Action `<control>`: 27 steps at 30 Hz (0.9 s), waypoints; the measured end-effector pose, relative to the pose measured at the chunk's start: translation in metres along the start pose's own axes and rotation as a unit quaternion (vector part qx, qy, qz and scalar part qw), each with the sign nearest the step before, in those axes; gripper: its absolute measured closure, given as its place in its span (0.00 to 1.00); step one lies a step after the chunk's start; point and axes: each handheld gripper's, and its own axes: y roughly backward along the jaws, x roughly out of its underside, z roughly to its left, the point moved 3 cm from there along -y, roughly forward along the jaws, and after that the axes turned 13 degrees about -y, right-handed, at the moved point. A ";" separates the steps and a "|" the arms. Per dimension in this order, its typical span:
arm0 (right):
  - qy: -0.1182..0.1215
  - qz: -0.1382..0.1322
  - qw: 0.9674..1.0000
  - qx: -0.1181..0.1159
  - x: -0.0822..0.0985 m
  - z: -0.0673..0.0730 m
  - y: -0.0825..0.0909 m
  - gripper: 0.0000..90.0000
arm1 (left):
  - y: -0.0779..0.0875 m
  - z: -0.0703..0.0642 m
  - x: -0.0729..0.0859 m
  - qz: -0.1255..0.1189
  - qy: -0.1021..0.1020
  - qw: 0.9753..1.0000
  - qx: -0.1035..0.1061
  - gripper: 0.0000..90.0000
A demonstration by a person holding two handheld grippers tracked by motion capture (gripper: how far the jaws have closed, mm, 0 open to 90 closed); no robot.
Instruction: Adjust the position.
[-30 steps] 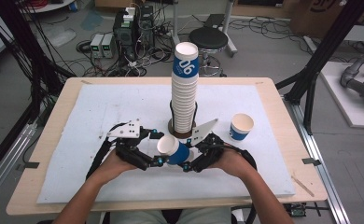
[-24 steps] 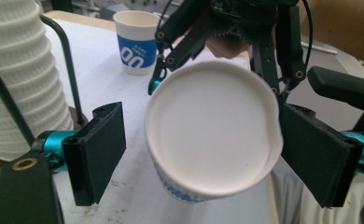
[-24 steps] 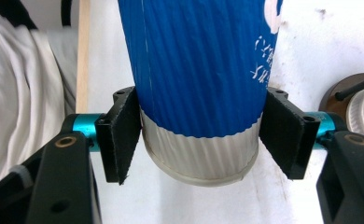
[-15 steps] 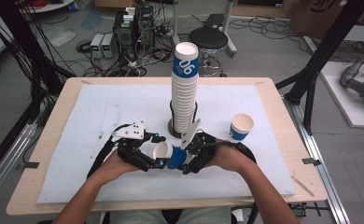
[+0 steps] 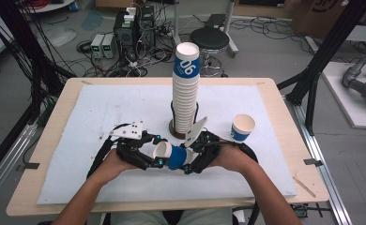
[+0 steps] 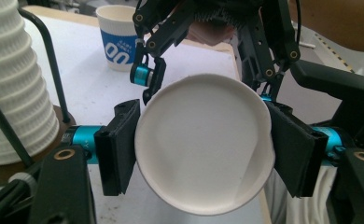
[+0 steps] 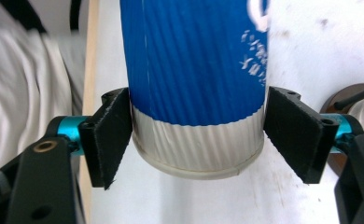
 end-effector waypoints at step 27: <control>-0.110 -0.276 0.955 -0.011 0.053 -0.009 0.023 0.22 | 0.021 0.008 -0.003 -0.090 -0.023 0.995 -0.033 0.34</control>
